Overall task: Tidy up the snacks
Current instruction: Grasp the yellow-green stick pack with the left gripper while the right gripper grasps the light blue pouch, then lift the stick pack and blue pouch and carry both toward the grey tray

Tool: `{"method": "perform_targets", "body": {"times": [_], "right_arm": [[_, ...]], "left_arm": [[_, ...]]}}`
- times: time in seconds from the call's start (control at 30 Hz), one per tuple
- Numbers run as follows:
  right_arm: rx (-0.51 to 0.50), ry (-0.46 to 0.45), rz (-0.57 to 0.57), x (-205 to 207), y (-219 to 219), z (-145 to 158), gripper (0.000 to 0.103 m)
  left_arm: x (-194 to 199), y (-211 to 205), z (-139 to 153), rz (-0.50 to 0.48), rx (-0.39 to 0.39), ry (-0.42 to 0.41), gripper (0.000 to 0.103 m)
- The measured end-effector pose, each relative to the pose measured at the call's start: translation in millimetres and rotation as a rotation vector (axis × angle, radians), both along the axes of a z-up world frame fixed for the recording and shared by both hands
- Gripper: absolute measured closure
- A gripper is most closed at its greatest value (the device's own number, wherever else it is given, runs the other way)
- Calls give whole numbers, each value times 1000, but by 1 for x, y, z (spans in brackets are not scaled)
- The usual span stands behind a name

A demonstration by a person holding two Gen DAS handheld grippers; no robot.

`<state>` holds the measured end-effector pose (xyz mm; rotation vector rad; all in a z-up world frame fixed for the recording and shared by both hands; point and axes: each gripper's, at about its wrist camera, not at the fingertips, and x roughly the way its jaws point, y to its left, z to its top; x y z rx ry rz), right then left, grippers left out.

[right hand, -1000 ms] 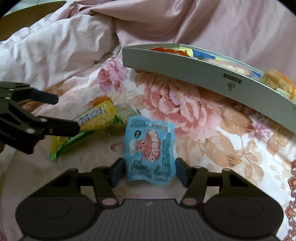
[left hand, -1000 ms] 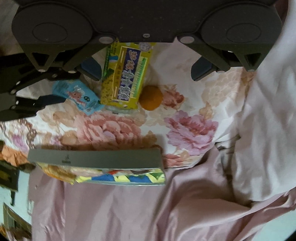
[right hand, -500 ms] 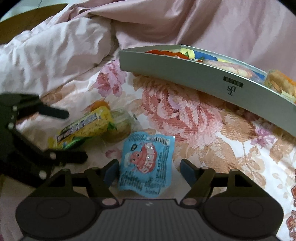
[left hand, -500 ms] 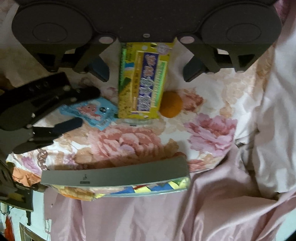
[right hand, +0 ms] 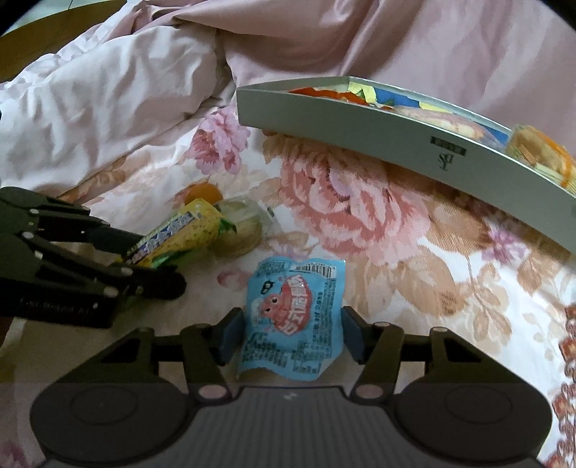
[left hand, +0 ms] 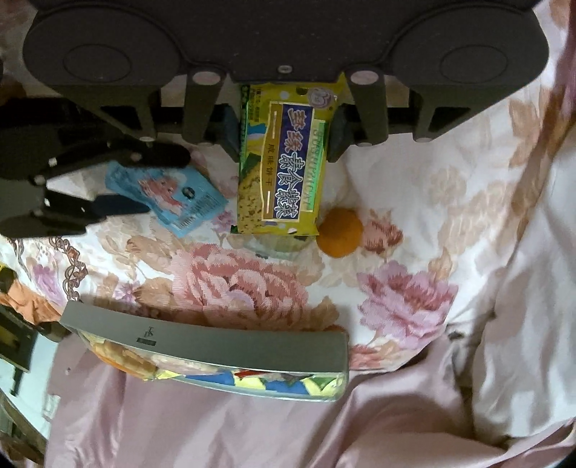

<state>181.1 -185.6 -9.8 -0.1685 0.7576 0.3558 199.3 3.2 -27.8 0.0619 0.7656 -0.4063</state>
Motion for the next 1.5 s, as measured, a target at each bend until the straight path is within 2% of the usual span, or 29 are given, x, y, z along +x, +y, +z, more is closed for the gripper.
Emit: {"method": "perform_targets", "body": {"times": [0.1,0.27,0.4,0.53,0.67,0.93,1.0,1.13,1.5], "right_arm": [[3,15,-2,-15,-6,2,41],[5,33,3,-44,-21,4,41],[-9,33,1,-67,-34,5,41],[27,23,-14,-84,-44,4,39],[30,4,-18,-85,-44,2,36],[35,-24,-33,-83,-41,-8,28],[34,-37,-42,-84,-39,-11,29],[9,-73,-35,-90,-32,-12,39],[-13,-126,-29,-98,-28,-10,41]], "left_arm": [[-10,-6,2,16,-12,36,53],[-27,-19,5,-2,41,38,53],[-38,-23,7,-3,31,67,53],[-46,-31,4,0,41,81,53],[-49,-35,0,3,66,64,52],[-46,-37,-2,-6,65,55,50],[-46,-38,-2,-8,72,52,52],[-47,-41,-3,-9,86,46,53],[-53,-47,-1,-4,67,35,53]]}}
